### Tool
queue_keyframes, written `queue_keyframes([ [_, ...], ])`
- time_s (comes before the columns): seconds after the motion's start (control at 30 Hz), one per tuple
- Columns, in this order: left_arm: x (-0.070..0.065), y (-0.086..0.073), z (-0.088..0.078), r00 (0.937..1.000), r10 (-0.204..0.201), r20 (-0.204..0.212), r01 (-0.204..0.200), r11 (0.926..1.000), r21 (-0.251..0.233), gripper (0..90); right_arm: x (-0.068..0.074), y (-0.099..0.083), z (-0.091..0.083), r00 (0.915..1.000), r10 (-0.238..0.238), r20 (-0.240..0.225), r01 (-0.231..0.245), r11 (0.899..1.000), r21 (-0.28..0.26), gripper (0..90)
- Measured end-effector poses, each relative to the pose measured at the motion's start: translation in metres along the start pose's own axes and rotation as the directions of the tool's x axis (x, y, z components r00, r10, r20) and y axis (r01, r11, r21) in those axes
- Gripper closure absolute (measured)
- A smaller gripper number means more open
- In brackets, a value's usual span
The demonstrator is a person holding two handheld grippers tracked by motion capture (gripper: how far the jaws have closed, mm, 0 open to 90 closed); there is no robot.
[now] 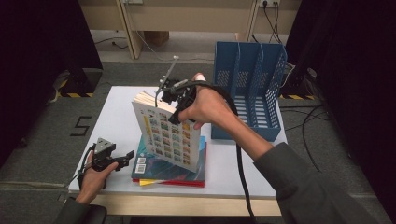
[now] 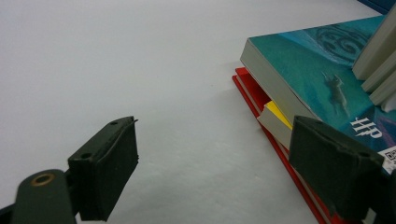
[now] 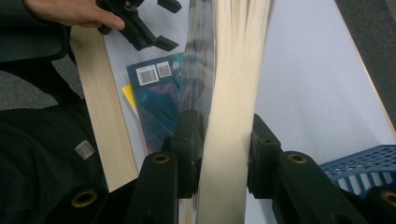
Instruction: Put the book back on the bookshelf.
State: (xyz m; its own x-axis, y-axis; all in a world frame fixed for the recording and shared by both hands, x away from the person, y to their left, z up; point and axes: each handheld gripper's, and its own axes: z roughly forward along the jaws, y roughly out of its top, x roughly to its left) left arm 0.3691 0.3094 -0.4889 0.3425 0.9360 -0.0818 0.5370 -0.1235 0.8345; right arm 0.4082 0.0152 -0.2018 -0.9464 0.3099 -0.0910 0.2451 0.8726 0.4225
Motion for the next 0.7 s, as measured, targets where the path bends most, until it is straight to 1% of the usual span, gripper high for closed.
queue_keyframes([
  [0.13, -0.001, 0.0, 0.0, 1.0, 0.006, -0.003, -0.006, 1.0, 0.004, 15.1, -0.004, 0.009, 0.006, 0.9999, 0.002, -0.013, -0.001, 1.0, 0.028, 69.3],
  [0.17, 0.0, 0.0, 0.0, 1.0, 0.008, 0.0, -0.008, 1.0, 0.006, 15.1, -0.005, 0.013, 0.008, 0.9998, 0.007, -0.02, -0.006, 0.999, 0.044, 69.2],
  [0.2, -0.001, 0.0, 0.001, 1.0, 0.009, 0.001, -0.009, 1.0, 0.005, 15.1, -0.006, 0.02, 0.012, 0.9997, -0.001, -0.025, 0.002, 0.997, 0.075, 69.1],
  [0.23, -0.001, 0.0, 0.001, 1.0, 0.009, 0.001, -0.009, 1.0, 0.005, 15.1, -0.006, 0.02, 0.012, 0.9997, -0.001, -0.025, 0.002, 0.997, 0.075, 69.1],
  [0.27, -0.001, -0.001, 0.001, 1.0, 0.008, 0.003, -0.008, 1.0, 0.003, 15.1, -0.007, 0.024, 0.014, 0.9995, -0.009, -0.03, 0.011, 0.996, 0.087, 69.1],
  [0.37, -0.001, -0.001, 0.001, 0.9999, 0.015, 0.001, -0.015, 0.9999, 0.002, 15.1, -0.011, 0.032, 0.021, 0.9996, 0.008, -0.026, -0.005, 0.993, 0.121, 68.7],
  [0.4, -0.001, -0.001, 0.001, 0.9999, 0.015, 0.003, -0.015, 0.9999, 0.003, 15.1, -0.015, 0.035, 0.025, 0.9995, 0.011, -0.03, -0.007, 0.991, 0.137, 68.7],
  [0.47, -0.001, -0.001, 0.001, 0.9999, 0.014, 0.004, -0.014, 0.9999, 0.0, 15.1, -0.015, 0.036, 0.026, 0.9995, 0.008, -0.031, -0.003, 0.99, 0.143, 68.9],
  [0.5, -0.001, -0.001, 0.001, 0.9999, 0.015, 0.006, -0.015, 0.9999, 0.001, 15.1, -0.016, 0.037, 0.027, 0.9995, -0.004, -0.03, 0.009, 0.989, 0.147, 69.1],
  [0.53, -0.001, -0.001, 0.001, 0.9999, 0.015, 0.005, -0.015, 0.9999, 0.0, 15.1, -0.016, 0.038, 0.028, 0.9994, -0.002, -0.034, 0.008, 0.989, 0.15, 69.4],
  [0.6, -0.001, 0.0, 0.001, 0.9999, 0.012, 0.006, -0.012, 0.9999, -0.001, 15.1, -0.017, 0.039, 0.028, 0.9997, -0.007, -0.024, 0.011, 0.988, 0.157, 69.9],
  [0.67, -0.001, 0.0, 0.001, 0.9999, 0.013, 0.008, -0.013, 0.9999, -0.002, 15.1, -0.018, 0.038, 0.028, 0.9998, -0.017, -0.012, 0.018, 0.989, 0.15, 70.6],
  [0.7, -0.001, 0.0, 0.001, 0.9999, 0.011, 0.007, -0.011, 0.9999, -0.002, 15.1, -0.02, 0.037, 0.026, 1.0, -0.003, -0.008, 0.005, 0.991, 0.131, 72.5],
])
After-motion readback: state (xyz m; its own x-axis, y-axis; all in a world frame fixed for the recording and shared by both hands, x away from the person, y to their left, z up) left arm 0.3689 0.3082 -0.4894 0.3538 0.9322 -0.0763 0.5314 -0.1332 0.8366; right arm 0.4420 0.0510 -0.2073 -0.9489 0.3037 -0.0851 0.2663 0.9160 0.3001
